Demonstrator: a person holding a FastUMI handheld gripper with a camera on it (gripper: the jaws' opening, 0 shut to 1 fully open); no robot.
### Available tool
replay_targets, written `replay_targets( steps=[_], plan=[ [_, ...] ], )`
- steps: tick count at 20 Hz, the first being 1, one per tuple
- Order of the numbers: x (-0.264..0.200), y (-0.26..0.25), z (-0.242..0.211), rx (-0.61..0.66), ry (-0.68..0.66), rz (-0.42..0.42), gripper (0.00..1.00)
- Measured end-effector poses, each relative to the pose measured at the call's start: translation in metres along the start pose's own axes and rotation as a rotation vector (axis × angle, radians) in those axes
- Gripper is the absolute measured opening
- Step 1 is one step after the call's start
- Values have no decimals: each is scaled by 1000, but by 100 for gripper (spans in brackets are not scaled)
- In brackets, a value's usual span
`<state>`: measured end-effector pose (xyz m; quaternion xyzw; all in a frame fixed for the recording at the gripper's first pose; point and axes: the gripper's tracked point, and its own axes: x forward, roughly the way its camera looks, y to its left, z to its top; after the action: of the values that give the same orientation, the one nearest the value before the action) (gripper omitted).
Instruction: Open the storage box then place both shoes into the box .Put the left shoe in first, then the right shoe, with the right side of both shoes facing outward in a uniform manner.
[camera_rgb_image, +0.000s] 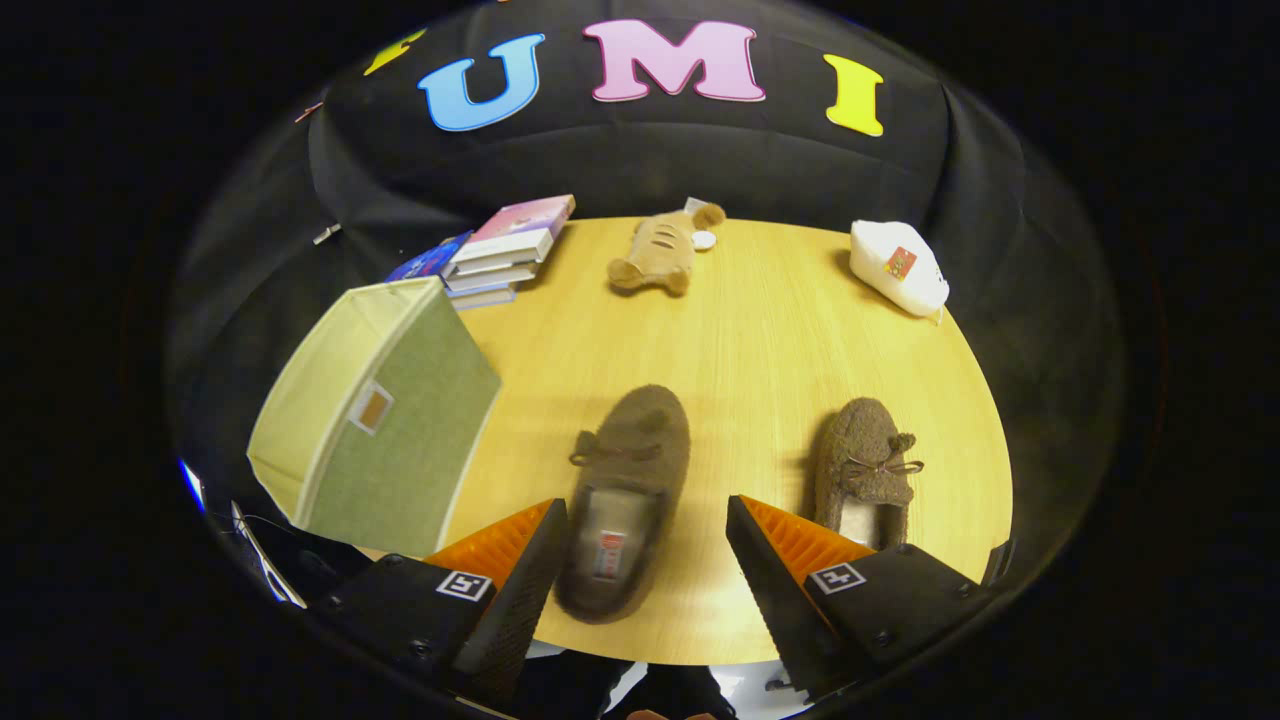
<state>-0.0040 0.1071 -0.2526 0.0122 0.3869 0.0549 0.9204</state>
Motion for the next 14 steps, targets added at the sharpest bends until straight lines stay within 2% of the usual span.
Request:
replay_targets(
  steps=[1,4,6,8,11,12,13,14],
  plan=[
    [12,-7,-7,-13,16,-4,99],
    [54,3,-16,25,29,57,98],
    [75,5,-13,36,15,76,94],
    [90,9,-14,68,31,94,77],
    [100,9,-19,132,75,86,36],
    [96,4,-20,144,75,65,31],
    [96,-1,-19,159,67,44,19],
    [92,3,-16,168,65,44,11]
  ],
)
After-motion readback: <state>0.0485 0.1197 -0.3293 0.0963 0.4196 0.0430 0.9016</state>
